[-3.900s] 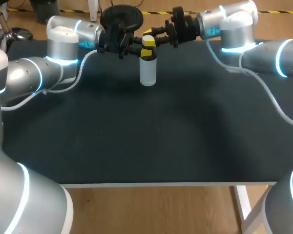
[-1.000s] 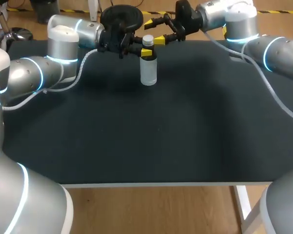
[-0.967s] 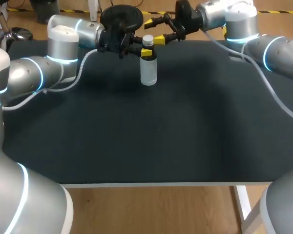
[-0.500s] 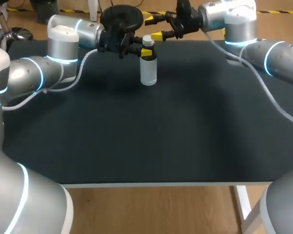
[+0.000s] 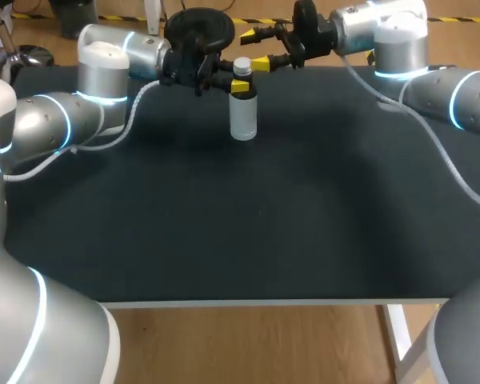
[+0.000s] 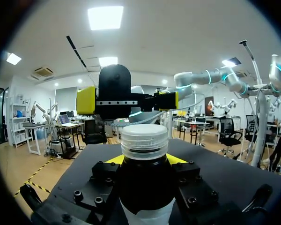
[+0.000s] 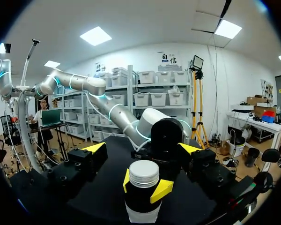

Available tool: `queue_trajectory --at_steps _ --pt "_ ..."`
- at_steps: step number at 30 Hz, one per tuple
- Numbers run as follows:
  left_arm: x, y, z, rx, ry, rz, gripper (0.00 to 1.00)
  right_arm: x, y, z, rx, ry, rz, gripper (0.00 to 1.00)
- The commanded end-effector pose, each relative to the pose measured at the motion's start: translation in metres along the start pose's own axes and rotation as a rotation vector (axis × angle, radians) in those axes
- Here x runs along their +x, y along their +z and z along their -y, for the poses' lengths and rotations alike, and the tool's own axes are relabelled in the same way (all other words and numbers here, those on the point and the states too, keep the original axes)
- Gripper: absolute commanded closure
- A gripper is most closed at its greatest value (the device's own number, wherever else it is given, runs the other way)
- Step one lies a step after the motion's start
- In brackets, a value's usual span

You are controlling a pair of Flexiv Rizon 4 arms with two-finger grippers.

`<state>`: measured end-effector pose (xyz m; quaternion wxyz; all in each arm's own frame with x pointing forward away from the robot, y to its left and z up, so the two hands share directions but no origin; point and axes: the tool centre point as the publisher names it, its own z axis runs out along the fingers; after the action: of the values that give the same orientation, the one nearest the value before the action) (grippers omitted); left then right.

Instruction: Unscrew the bottle cap

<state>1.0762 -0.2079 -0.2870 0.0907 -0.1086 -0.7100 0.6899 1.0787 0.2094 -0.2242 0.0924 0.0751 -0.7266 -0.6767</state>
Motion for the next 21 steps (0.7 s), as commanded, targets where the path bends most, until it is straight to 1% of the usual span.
queue_trajectory --at_steps 1,4,5,13,16,21 --pt "-0.007 -0.001 -0.003 0.006 -0.001 -0.073 1.00 0.008 -0.001 -0.006 0.018 0.023 0.571 0.00" --pt "-0.007 -0.001 -0.003 0.006 -0.001 -0.073 1.00 0.005 -0.002 -0.003 0.019 0.039 0.618 0.00" --pt "-0.007 -0.001 -0.003 0.006 -0.001 -0.073 1.00 0.004 -0.002 -0.002 0.012 0.041 0.648 0.00" --pt "-0.007 -0.001 -0.003 0.006 -0.001 -0.073 1.00 0.000 -0.005 0.001 0.053 0.050 0.751 0.00" --pt "-0.007 -0.001 -0.003 0.006 -0.001 -0.073 1.00 -0.002 -0.006 0.003 0.043 0.058 0.773 0.00" --pt "-0.007 -0.001 -0.003 0.006 -0.001 -0.073 1.00 -0.007 -0.007 0.008 0.025 0.075 0.786 0.00"
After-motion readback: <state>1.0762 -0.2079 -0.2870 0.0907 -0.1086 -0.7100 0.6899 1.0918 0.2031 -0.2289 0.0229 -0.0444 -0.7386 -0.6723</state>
